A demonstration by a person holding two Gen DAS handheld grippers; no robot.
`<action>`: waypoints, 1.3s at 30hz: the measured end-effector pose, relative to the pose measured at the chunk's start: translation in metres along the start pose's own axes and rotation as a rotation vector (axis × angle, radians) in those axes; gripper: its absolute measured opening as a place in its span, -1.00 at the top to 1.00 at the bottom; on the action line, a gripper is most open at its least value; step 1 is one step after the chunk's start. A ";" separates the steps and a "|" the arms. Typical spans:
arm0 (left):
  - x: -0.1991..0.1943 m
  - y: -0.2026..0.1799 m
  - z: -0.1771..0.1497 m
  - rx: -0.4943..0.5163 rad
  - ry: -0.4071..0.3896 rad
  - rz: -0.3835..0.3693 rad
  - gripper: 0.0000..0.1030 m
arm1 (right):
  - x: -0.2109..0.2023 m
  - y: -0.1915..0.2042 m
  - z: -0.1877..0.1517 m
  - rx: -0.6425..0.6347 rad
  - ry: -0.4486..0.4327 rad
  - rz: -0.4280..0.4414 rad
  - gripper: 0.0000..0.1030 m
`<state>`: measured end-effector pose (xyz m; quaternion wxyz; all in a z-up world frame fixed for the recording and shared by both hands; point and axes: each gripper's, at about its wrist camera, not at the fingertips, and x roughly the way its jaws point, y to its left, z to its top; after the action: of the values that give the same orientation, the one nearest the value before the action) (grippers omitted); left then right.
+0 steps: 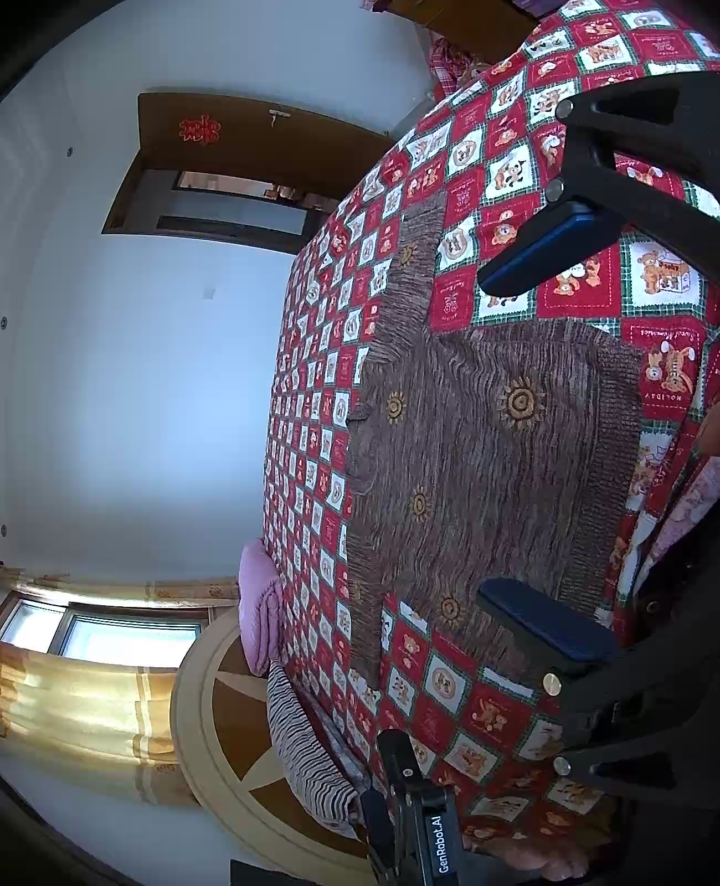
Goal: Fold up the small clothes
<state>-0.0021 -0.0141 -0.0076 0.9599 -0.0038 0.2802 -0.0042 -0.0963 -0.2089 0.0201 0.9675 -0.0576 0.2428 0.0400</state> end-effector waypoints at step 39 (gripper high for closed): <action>0.010 0.008 -0.006 -0.041 0.058 -0.026 -1.00 | 0.017 -0.001 -0.008 -0.011 0.032 0.066 -0.98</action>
<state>0.0029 -0.0068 -0.0178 0.9510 -0.0272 0.3077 -0.0111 -0.0853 -0.2106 0.0051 0.9614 -0.0557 0.2596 0.0724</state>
